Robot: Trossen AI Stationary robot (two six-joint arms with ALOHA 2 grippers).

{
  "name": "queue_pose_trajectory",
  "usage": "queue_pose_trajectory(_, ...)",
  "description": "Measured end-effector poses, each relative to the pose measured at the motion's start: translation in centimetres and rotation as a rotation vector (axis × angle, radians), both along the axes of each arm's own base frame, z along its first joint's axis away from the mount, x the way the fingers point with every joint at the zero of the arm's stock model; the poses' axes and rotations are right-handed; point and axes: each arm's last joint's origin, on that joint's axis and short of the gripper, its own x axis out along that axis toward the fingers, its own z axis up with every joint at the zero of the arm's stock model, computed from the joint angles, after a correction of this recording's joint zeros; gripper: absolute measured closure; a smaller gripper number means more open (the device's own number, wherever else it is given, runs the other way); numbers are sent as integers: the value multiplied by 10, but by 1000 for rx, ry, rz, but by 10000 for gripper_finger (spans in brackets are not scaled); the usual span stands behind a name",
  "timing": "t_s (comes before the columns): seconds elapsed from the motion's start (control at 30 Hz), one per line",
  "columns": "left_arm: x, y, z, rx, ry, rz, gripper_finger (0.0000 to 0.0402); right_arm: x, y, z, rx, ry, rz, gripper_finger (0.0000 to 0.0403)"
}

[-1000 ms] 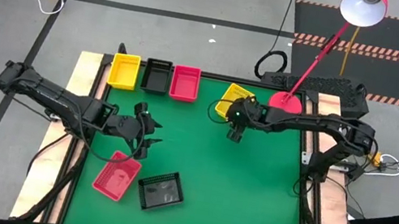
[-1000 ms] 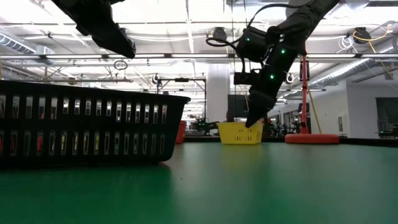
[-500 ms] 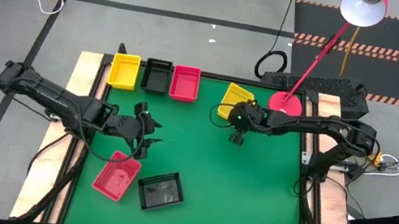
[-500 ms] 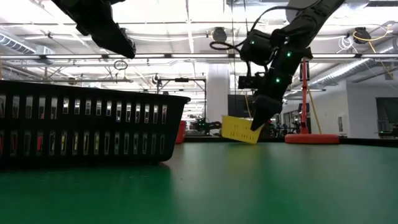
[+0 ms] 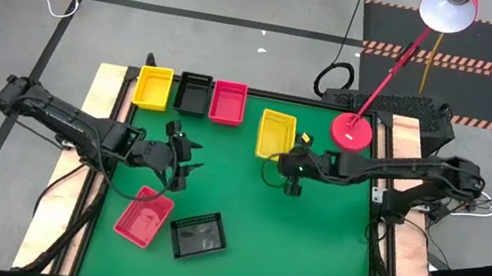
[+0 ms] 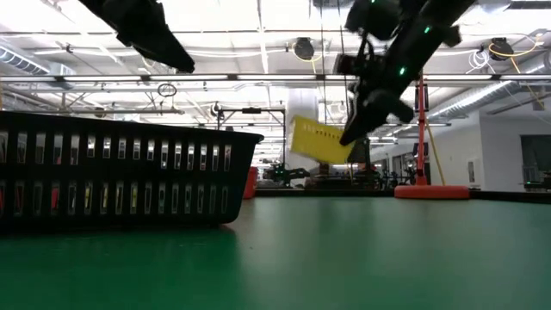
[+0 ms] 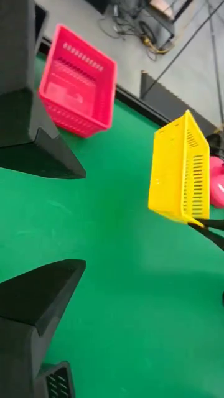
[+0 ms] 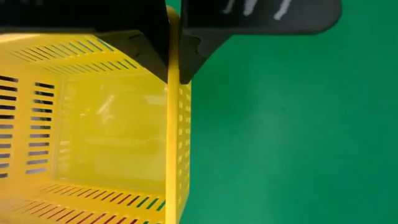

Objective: Stack baskets by color
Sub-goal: Stack the right yellow bin on top of the left yellow bin

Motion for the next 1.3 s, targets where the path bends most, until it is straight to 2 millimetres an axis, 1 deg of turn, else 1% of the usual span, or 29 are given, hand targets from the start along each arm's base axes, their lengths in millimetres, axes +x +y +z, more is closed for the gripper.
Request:
queue_pose_trajectory(0.1,2,-1,3,9,-36,-12,176,-1,13,12,10,-40,32,399)
queue_pose_trajectory(0.27,8,-2,13,36,-133,-41,176,6,30,40,64,-118,33,399)
queue_pose_trajectory(0.47,11,-3,19,52,-191,-56,176,21,42,65,120,-212,20,399)
queue_pose_trajectory(0.57,12,-3,19,58,-196,-59,176,31,45,71,119,-230,26,399)
queue_pose_trajectory(0.73,13,-5,26,72,-234,-59,176,52,45,69,102,-215,11,399)
queue_pose_trajectory(0.87,16,-9,33,75,-252,-66,176,66,45,60,84,-177,18,399)
queue_pose_trajectory(0.97,20,-14,29,99,-217,-86,176,74,42,51,80,-151,8,399)
queue_pose_trajectory(1.03,28,-17,30,115,-212,-96,176,77,39,44,78,-128,0,399)
queue_pose_trajectory(1.1,34,-18,23,142,-150,-108,176,80,37,39,76,-115,-8,399)
queue_pose_trajectory(1.23,53,-17,22,161,-82,-97,176,83,34,30,75,-86,-20,399)
queue_pose_trajectory(1.3,64,-16,21,166,-54,-86,176,83,34,29,75,-79,-22,399)
